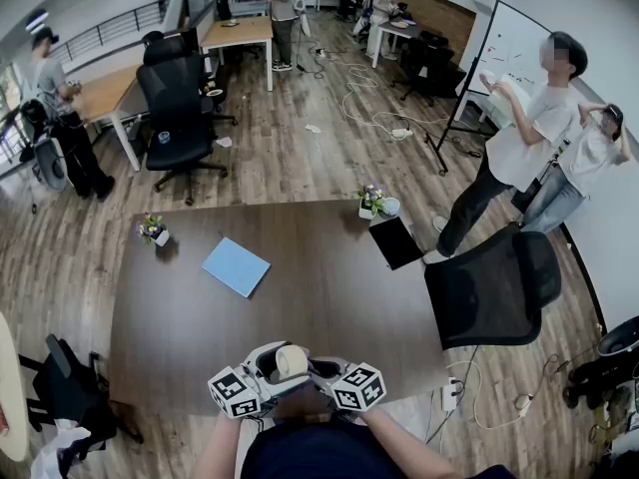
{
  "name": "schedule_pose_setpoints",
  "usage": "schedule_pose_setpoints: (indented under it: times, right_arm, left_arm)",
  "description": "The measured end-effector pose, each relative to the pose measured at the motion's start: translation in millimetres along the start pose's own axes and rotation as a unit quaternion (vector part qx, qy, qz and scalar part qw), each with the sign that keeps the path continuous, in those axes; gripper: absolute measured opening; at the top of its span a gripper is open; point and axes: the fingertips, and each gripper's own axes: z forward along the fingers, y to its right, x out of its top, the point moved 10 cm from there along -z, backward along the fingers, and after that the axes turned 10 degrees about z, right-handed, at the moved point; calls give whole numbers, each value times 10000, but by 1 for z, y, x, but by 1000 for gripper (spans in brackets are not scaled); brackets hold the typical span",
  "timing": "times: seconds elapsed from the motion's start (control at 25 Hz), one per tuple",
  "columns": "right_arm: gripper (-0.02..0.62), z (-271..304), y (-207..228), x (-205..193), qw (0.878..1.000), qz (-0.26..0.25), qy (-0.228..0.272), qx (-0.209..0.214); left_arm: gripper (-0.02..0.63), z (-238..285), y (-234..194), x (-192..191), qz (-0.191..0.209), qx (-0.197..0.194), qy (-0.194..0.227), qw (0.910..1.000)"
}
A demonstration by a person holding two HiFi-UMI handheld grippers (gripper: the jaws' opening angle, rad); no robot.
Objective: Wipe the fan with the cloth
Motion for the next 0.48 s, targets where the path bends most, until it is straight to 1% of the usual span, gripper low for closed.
schedule_pose_setpoints:
  times: [0.28,0.48]
  right_arm:
    - [94,-4,0,5,9999,8,116,-28]
    - [94,-10,4,11,9995,38,313,-96]
  left_arm:
    - [379,1,2,-4,4,-126,-137,9998]
    - [379,2,4,-9,8,-213,-237,9995]
